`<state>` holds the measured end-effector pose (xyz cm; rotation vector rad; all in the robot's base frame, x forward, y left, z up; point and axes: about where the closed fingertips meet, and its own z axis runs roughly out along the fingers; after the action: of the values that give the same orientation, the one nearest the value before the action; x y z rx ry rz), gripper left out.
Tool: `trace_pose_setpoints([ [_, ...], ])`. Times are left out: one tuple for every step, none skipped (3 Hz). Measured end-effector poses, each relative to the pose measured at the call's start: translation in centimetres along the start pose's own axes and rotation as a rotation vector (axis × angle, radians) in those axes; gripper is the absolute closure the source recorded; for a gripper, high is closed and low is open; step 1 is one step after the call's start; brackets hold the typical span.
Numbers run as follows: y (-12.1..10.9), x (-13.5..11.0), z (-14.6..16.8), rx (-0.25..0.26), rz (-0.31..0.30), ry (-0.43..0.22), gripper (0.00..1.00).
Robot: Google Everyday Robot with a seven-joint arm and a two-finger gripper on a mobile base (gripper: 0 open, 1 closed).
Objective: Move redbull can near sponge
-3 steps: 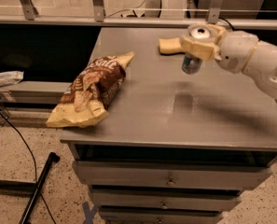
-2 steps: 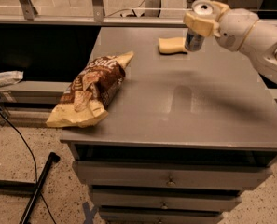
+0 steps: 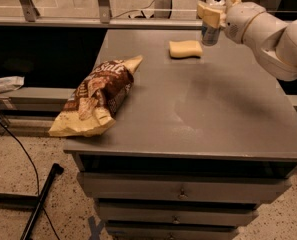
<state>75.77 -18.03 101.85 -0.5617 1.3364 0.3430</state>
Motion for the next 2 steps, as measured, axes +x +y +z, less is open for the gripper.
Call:
trace_pose_setpoints([
  [-2.4,4.0,0.3,0.109,0.057,0.085,1.0],
  [-3.2,6.2,0.1,0.149,0.097,0.129,1.0],
])
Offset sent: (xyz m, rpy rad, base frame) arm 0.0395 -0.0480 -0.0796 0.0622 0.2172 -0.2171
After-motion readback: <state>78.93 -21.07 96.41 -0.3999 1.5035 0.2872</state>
